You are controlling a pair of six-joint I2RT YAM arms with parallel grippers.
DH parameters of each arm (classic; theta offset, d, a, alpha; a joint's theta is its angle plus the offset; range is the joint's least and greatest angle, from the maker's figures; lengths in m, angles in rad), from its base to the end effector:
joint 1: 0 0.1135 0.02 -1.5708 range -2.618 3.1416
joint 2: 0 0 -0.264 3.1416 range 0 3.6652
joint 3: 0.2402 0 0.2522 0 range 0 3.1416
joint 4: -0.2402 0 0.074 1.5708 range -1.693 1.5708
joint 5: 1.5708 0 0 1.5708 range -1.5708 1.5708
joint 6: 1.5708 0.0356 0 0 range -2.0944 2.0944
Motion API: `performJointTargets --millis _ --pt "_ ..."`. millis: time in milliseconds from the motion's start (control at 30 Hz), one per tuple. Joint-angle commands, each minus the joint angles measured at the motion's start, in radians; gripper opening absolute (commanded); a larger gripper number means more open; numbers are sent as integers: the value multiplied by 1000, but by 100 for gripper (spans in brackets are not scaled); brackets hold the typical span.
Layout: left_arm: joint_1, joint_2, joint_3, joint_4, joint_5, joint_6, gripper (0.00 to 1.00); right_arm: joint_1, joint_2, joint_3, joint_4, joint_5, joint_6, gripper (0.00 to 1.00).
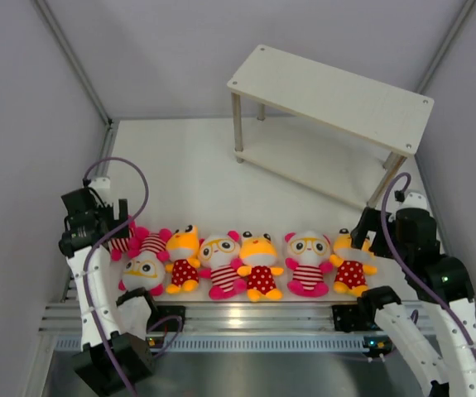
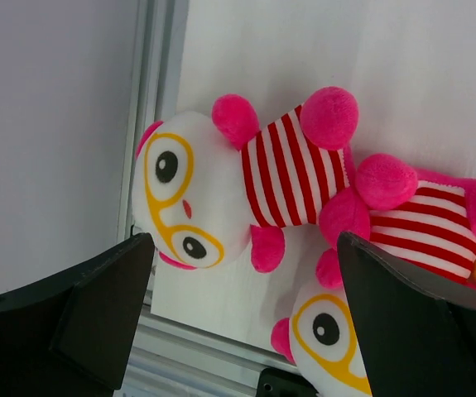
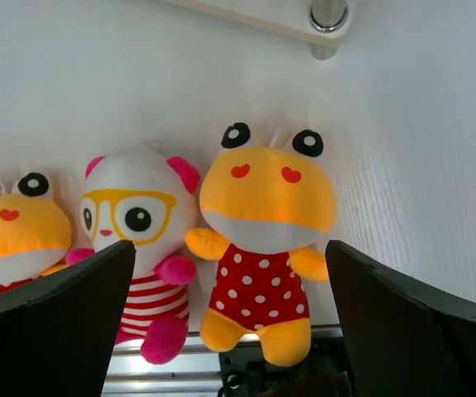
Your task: Place and organize the stuffed toys onto the shelf
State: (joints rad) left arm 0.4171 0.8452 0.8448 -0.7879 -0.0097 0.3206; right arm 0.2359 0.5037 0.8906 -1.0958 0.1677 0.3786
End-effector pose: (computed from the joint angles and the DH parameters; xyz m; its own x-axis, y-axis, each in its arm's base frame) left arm 0.1526 0.0680 0.2932 -0.7450 0.0146 -0.6670 -0.1861 0.9555 0.2287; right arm 0.0751 0.0119 0.3179 -0.6278 0.2239 -0.7455 0.1343 0.9745 0.1796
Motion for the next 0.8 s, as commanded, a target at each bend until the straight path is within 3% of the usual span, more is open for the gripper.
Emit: performJointTargets --millis 0,67,100,200,233,367,467,533,567,767 --pt "2 -1 14 18 -55 -23 98 9 -16 14 45 -77 48 99" --pt "0 0 31 16 -70 -35 98 8 -2 21 79 -166 19 100" --pt "2 2 39 16 -90 -41 98 8 7 25 91 -316 -1 99" --pt "0 14 86 -11 -104 -57 98 9 84 48 132 -533 -44 99" --pt "0 18 112 -26 -86 -48 98 9 140 60 132 -551 -41 99" --pt "0 58 178 -193 -70 127 98 8 260 113 117 -505 17 99" --pt "3 130 169 -252 -275 217 98 8 295 108 119 -482 32 99" --pt "43 172 136 -241 -257 291 98 9 279 76 140 -478 40 99" --pt "72 192 143 -244 -177 291 97 8 268 64 146 -474 43 99" --pt "170 357 221 -212 -47 242 69 8 214 7 152 -444 48 99"
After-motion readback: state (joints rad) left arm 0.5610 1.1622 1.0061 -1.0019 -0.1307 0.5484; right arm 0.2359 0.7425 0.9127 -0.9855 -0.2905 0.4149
